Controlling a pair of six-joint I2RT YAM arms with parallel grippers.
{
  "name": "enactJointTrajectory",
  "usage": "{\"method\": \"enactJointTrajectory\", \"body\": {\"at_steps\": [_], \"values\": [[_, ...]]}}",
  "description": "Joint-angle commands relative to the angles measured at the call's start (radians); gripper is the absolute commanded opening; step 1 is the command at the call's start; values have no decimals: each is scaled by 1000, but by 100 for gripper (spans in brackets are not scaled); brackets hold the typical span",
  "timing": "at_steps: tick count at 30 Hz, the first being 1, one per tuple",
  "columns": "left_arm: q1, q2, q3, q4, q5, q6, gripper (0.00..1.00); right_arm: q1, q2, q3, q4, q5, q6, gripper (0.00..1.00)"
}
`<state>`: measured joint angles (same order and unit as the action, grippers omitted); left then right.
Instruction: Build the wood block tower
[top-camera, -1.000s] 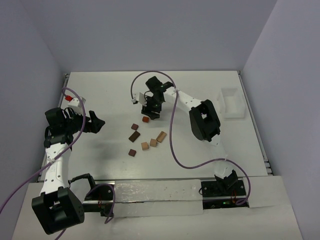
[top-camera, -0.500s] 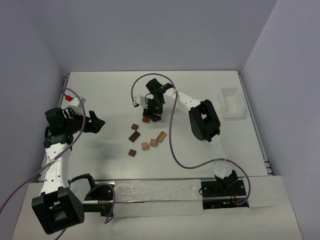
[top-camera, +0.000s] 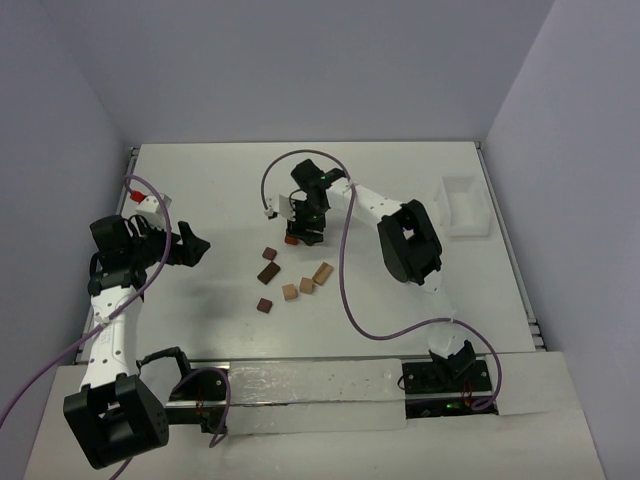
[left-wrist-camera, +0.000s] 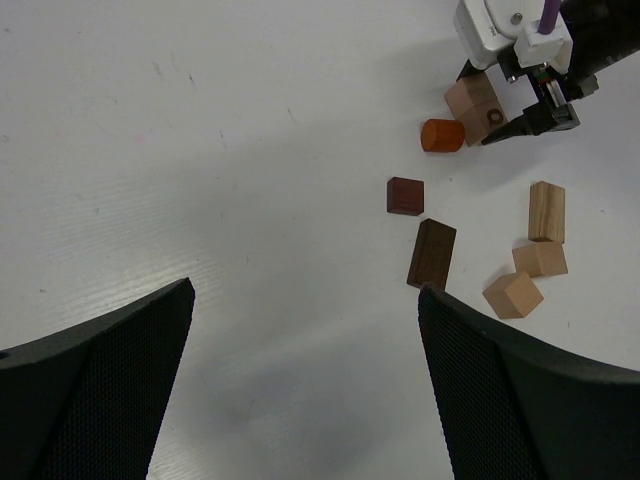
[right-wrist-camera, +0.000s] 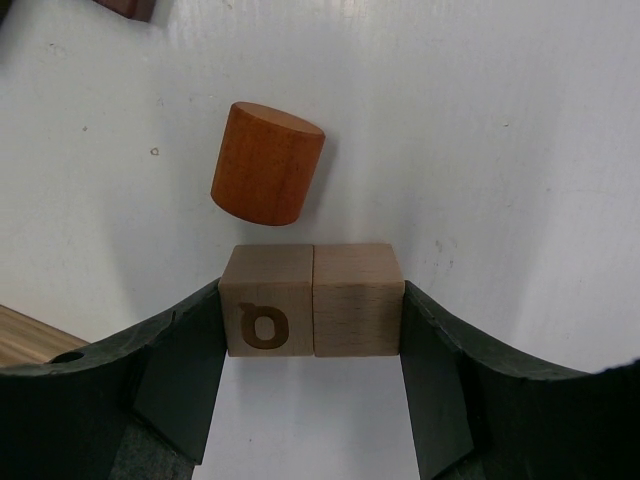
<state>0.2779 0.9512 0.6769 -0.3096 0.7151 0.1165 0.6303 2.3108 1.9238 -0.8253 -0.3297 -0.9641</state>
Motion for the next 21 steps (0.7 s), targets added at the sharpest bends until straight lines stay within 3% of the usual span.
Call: {"method": "enactJointTrajectory", "body": {"at_steps": [1,10,15,21], "values": [[8,-7,0,45,9,5,99,15,-20,-25,-34,19,-31,62],[9,-2,2,44,8,6,99,16,-22,-32,-35,21,-43,74],[8,-3,3,43,7,5,99,15,-29,-42,-33,19,-48,98],[7,0,1,44,2,6,99,16,-45,-41,-27,11,-40,100]]}}
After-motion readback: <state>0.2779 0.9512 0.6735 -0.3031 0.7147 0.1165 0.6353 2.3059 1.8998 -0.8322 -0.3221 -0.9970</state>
